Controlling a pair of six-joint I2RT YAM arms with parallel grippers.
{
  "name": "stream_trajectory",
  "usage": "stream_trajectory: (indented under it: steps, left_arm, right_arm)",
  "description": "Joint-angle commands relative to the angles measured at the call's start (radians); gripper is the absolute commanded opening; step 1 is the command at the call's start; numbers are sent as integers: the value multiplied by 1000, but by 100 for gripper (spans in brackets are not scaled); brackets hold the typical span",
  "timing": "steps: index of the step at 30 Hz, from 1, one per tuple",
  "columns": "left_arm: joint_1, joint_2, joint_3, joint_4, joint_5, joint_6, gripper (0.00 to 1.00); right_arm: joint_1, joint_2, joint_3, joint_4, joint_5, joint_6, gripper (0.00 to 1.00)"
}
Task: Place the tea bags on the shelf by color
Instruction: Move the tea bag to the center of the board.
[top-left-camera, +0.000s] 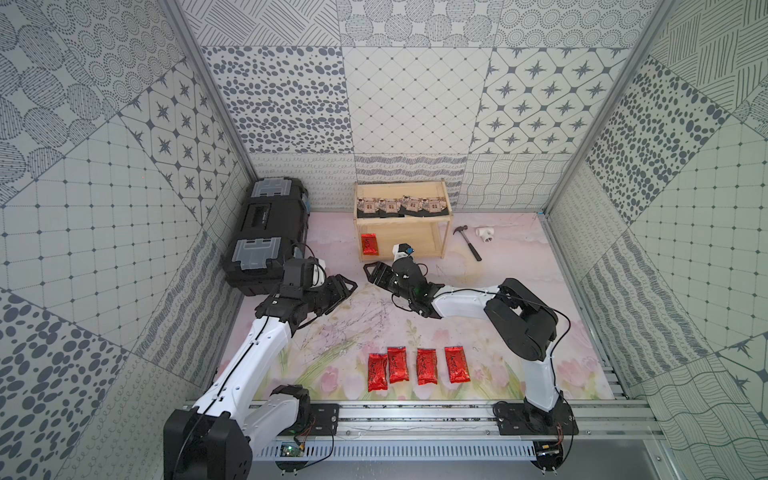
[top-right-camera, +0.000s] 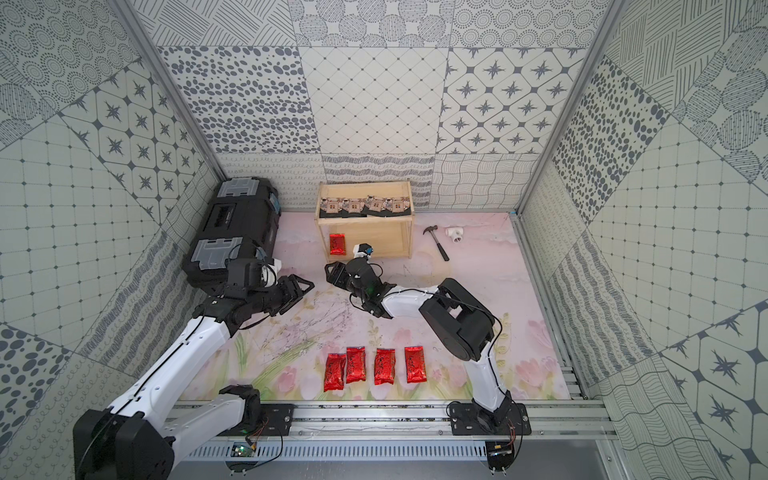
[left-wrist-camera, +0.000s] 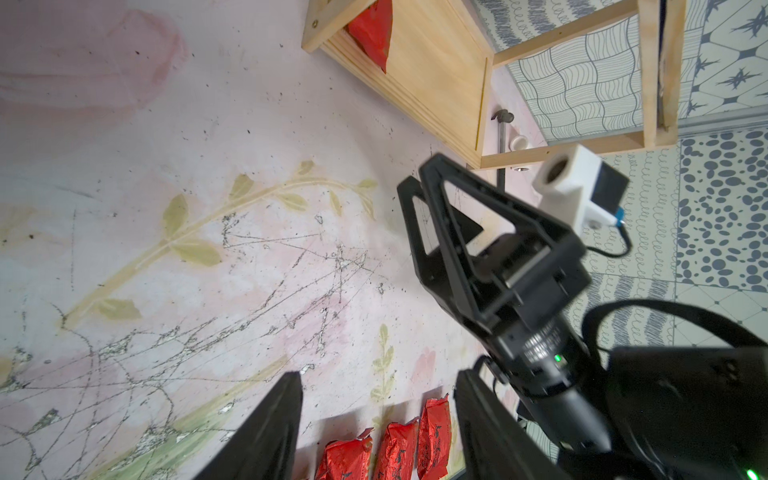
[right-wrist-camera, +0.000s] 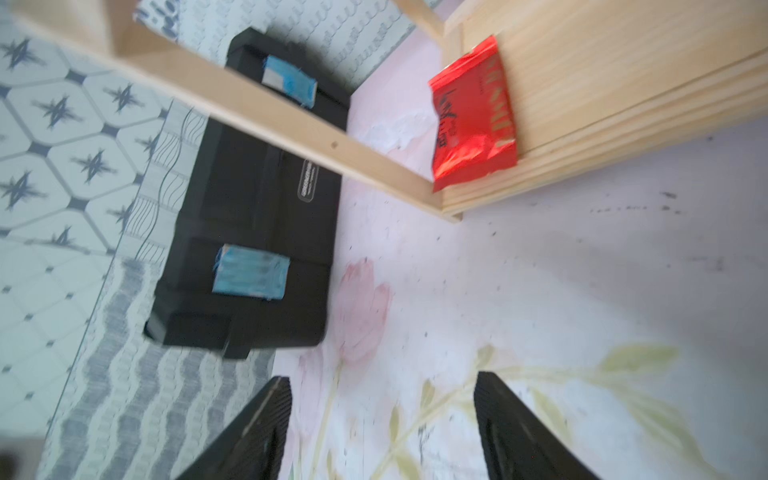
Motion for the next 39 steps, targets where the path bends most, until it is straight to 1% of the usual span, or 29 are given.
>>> stream_trajectory:
  steps: [1,5,7,9,10,12,14,16,18,20,26,31,39]
  left_arm:
    - [1,3,-34,29,-8,-11,63]
    - [-20,-15,-90,27,-13,-44,63]
    - [-36,-25,-124,16,-24,-50,64]
    - [-42,-36,-155,6,-33,-59,64]
    - [-42,-42,-171,3,-39,-64,65]
    - [-44,-53,-195,2,-45,-70,66]
    - [-43,-56,-212,-3,-42,-74,67]
    - [-45,-63,-229,-14,-37,-76,68]
    - [-44,-71,-248,-13,-36,-79,70]
    - [-45,-71,-256,-11,-33,-78,71]
    - [-44,-53,-259,0,-14,-74,73]
    - [-45,-61,-287,18,-2,-86,74]
    - [-44,-94,-317,27,-2,-102,74]
  right_arm:
    - [30,-117,-114,-4,-41,-258,74]
    - [115,-276,-181,-182,-35,-552,75]
    - [177,-321,-232,-220,-39,-669,75]
    - [248,-358,-273,-263,-2,-793,75]
    - [286,-366,-284,-289,27,-843,75]
    - [344,-368,-288,-351,80,-902,77]
    - [403,-370,-290,-387,127,-946,83]
    - [461,-371,-293,-413,169,-969,89]
    - [494,-371,-297,-445,183,-973,94]
    - [513,-373,-307,-469,184,-962,97]
    - [545,-359,-324,-533,207,-930,98]
    - [526,-320,-319,-537,220,-918,99]
    - [420,-280,-290,-508,161,-927,98]
